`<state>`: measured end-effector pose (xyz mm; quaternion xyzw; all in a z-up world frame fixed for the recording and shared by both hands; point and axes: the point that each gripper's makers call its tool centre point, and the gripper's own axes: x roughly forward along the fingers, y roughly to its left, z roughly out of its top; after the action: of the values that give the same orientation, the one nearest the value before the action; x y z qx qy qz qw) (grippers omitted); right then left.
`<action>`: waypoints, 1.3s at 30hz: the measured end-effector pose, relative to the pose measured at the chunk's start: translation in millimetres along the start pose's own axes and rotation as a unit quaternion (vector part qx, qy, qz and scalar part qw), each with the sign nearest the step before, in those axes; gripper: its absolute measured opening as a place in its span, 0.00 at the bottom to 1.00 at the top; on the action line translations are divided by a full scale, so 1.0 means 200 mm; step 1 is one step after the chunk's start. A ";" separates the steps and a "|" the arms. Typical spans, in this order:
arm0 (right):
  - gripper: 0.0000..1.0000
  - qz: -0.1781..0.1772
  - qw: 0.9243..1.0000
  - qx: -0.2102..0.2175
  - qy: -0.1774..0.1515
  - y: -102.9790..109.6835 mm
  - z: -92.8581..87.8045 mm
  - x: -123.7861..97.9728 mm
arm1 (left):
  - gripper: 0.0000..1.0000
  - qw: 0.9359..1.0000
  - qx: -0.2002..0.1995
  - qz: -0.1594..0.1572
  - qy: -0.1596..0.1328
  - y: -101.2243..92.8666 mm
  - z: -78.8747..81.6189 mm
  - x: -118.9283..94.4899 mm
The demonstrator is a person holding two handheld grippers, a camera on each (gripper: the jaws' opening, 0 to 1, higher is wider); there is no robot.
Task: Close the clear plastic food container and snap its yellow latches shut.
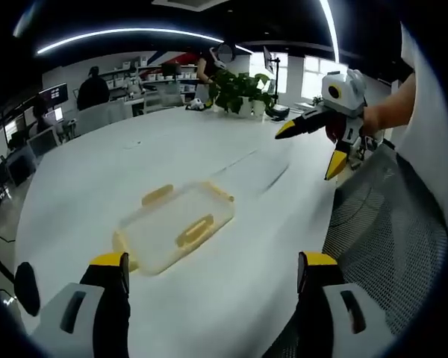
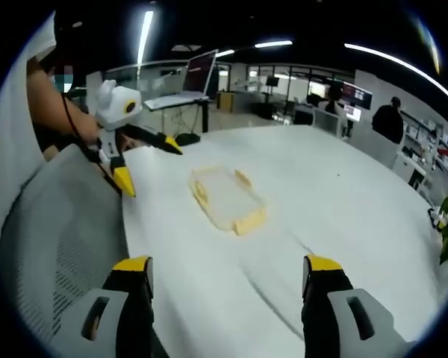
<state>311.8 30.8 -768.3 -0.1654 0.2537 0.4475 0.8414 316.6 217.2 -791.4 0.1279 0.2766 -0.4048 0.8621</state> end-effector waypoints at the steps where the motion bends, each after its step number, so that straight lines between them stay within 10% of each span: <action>1: 0.82 0.001 1.000 0.001 0.001 0.00 0.00 0.01 | 0.95 1.000 0.003 -0.001 0.002 0.00 0.00 0.00; 39: 0.77 0.045 0.997 -0.048 0.038 -0.09 0.05 0.21 | 0.87 0.994 0.066 -0.034 0.077 0.19 -0.09 0.07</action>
<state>349.9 53.8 -782.4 -0.2109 0.2712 0.4903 0.8010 346.4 240.6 -815.5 0.2060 0.3194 -0.4397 0.8138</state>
